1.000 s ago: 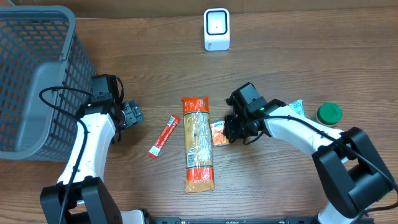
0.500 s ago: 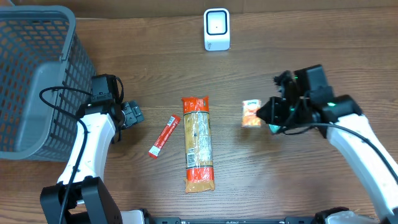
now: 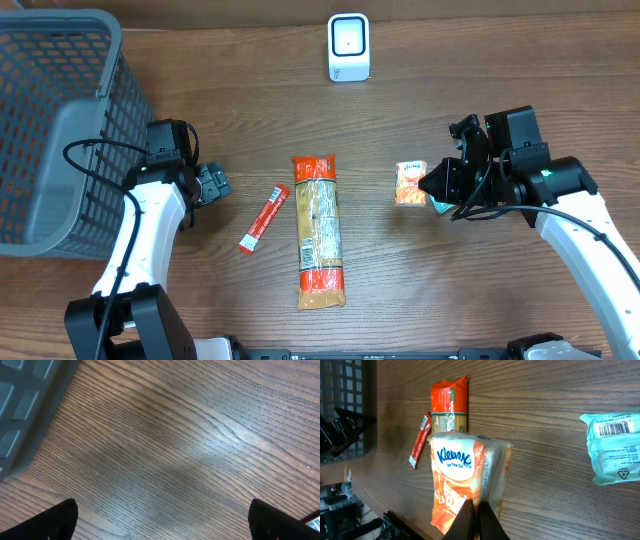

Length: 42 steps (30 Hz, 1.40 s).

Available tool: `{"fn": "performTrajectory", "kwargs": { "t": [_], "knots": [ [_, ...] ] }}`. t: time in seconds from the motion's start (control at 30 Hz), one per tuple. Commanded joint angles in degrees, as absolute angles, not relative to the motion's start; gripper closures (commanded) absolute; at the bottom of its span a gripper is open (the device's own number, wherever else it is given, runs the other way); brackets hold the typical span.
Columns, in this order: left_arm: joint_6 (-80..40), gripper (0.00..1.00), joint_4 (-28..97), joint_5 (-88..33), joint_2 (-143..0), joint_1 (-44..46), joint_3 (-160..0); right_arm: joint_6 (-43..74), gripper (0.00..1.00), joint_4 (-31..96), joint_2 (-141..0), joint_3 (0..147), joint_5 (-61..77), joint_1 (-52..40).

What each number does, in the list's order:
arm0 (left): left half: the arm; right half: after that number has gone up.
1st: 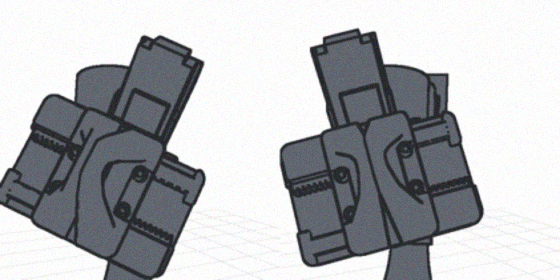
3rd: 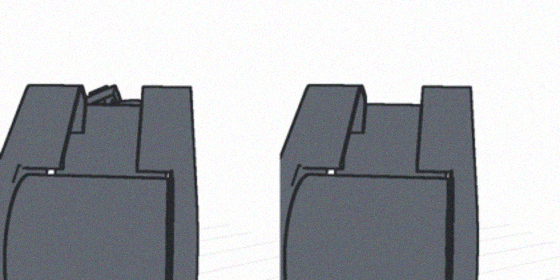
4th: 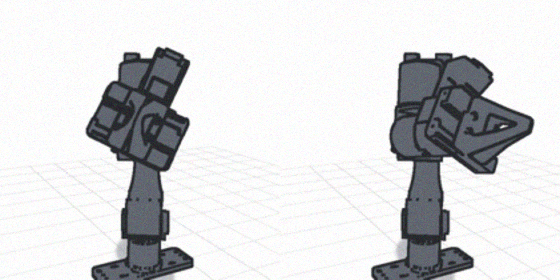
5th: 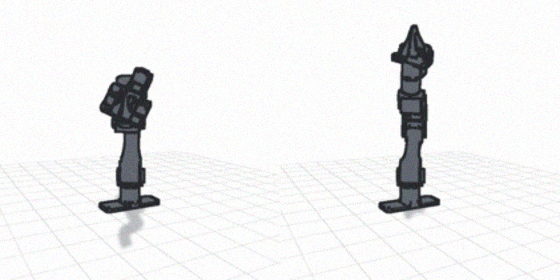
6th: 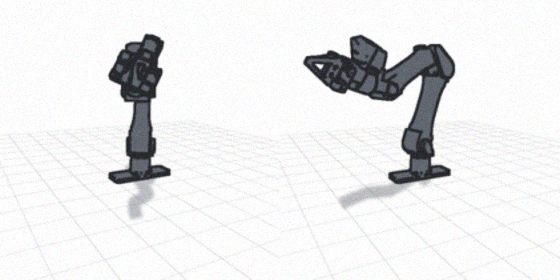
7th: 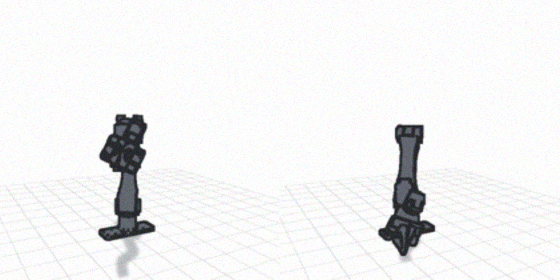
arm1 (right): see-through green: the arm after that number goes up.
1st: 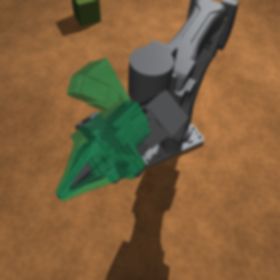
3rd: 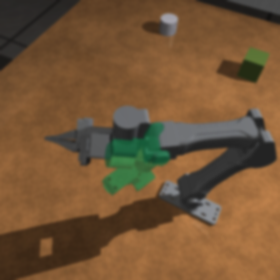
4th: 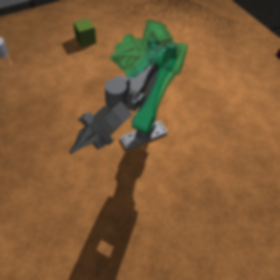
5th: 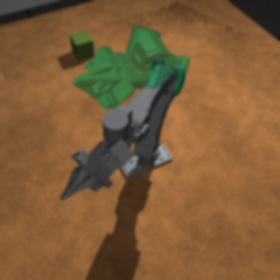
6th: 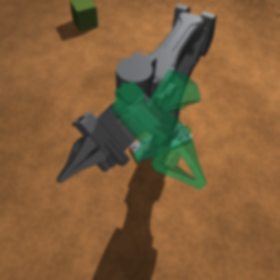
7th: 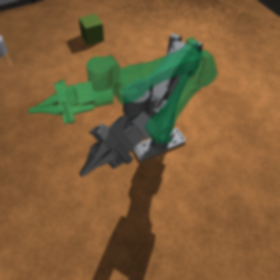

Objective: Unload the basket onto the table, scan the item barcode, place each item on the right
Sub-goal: 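Lift the Kleenex pack and carry it rightward past the green packet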

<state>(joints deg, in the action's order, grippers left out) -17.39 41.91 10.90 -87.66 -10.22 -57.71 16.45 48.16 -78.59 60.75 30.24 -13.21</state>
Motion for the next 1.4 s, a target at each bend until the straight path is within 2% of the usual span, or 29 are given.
{"fn": "performTrajectory", "kwargs": {
  "t": [0.0, 0.17, 0.3, 0.87, 1.13, 1.37],
  "knots": [
    [-16.88, 0.0, 41.74, 10.48, -87.42, -10.07, -58.76, 15.99, 0.96, 48.12, -77.89, 61.12, 31.0, -13.06],
    [-16.88, 0.0, 41.71, 10.48, -87.42, -10.07, -58.76, 12.91, 0.96, 48.03, -77.89, 61.12, 32.8, -13.1],
    [-16.88, 0.0, 41.71, 10.48, -87.42, -10.07, -58.76, 3.25, 0.96, 46.11, -77.89, 61.12, 50.57, -13.1],
    [-16.88, 0.0, 41.71, 10.48, -87.42, -10.04, -58.76, 6.17, 0.96, 32.47, -77.89, 61.14, 87.88, -12.67],
    [-16.88, 0.0, 41.71, 10.48, -87.42, -10.07, -58.76, 13.85, 0.96, 31.66, -77.89, 61.14, 89.93, -9.96],
    [-16.88, 0.0, 41.71, 10.48, -87.42, -10.07, -58.76, 15.0, 0.96, 31.7, -77.89, 61.14, 89.93, -9.45]
  ]
}}
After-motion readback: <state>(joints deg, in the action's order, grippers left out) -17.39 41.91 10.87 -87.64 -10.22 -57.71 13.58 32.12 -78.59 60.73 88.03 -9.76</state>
